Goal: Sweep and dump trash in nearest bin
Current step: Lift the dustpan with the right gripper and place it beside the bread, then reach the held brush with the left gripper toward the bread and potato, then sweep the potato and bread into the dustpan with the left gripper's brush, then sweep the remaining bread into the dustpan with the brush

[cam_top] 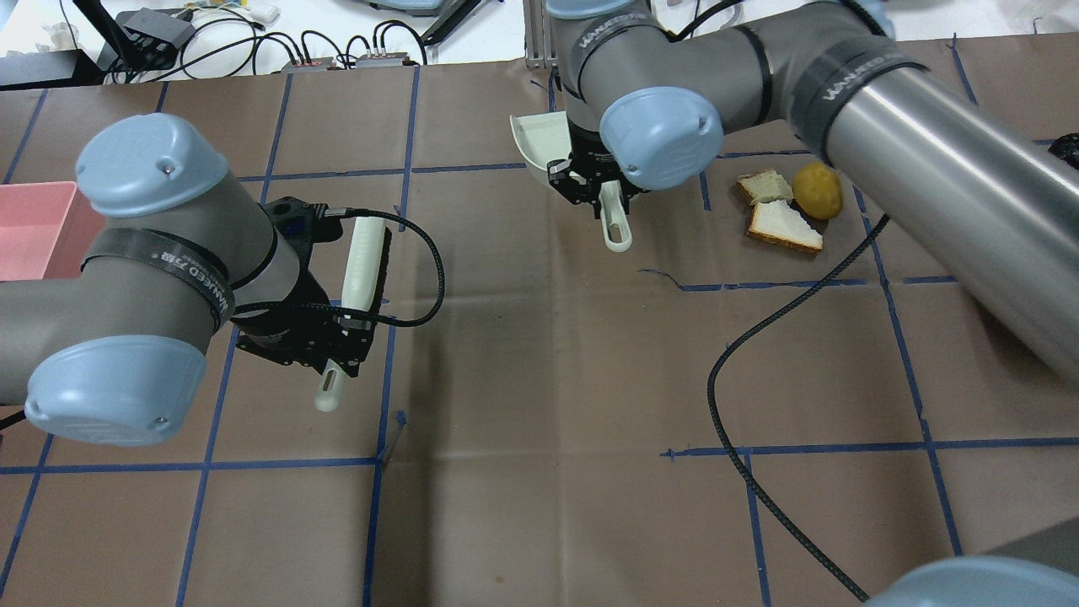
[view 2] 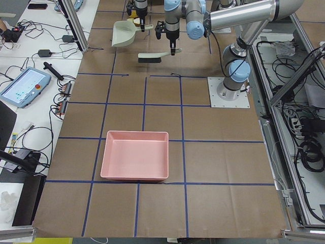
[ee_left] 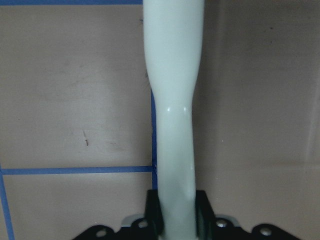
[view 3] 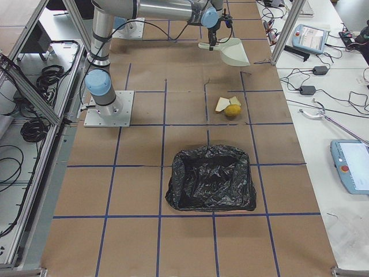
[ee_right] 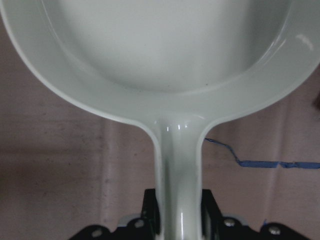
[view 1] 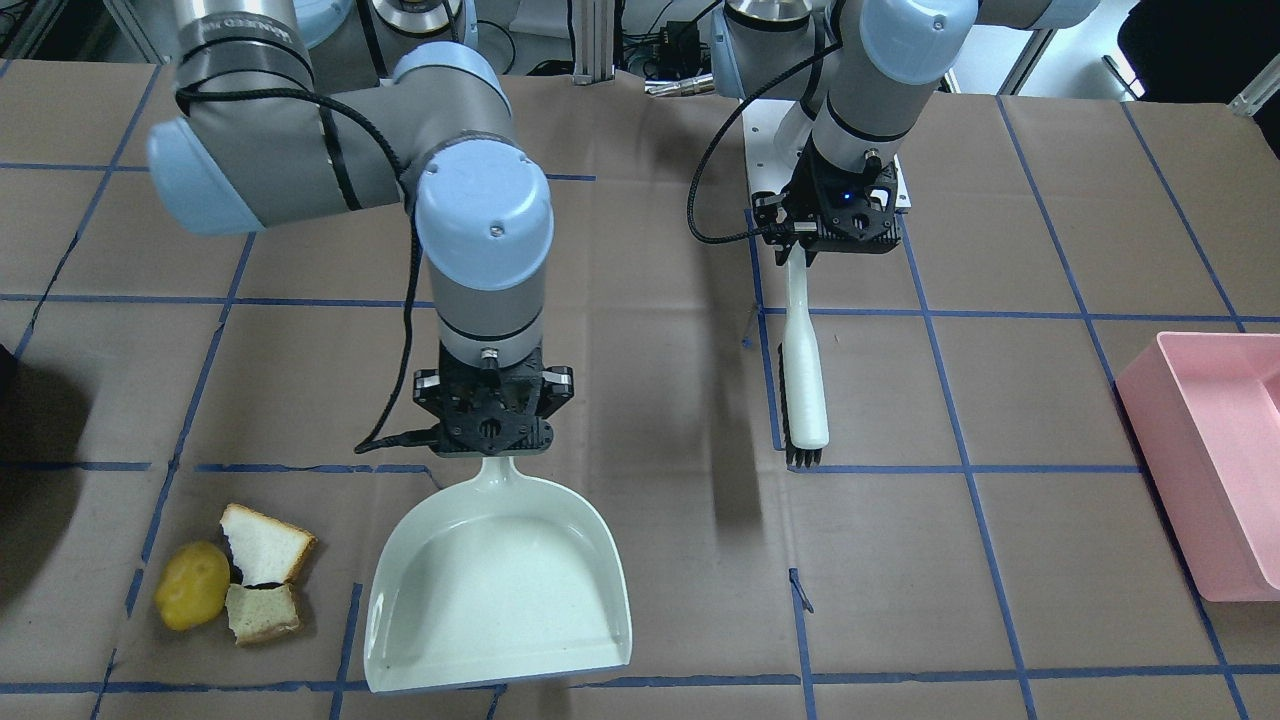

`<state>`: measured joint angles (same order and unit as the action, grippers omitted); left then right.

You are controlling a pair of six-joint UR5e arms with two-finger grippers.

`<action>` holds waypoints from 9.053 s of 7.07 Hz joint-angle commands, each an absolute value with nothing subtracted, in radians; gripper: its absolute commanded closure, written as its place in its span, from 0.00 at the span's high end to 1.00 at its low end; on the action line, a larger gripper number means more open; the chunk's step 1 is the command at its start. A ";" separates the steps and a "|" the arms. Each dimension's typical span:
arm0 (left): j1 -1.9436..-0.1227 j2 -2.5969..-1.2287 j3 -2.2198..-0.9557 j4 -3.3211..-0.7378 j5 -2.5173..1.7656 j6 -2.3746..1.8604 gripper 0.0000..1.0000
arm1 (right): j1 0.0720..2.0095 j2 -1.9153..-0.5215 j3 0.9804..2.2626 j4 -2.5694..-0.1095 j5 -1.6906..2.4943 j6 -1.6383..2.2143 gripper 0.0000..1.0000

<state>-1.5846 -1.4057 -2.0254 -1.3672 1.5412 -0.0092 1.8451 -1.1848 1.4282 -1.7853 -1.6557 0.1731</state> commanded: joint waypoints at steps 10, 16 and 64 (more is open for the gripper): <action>-1.603 -1.414 -2.023 -1.355 1.513 -0.028 0.00 | 1.062 -1.321 1.434 -1.791 -1.772 -1.631 0.00; -1.905 -1.636 -1.935 -1.106 1.468 -0.225 0.00 | 1.045 -1.142 1.382 -2.060 -1.778 -2.092 0.00; -2.247 -2.072 -1.356 -1.401 1.413 -0.801 0.00 | 1.089 -0.931 1.358 -2.097 -1.606 -2.100 0.00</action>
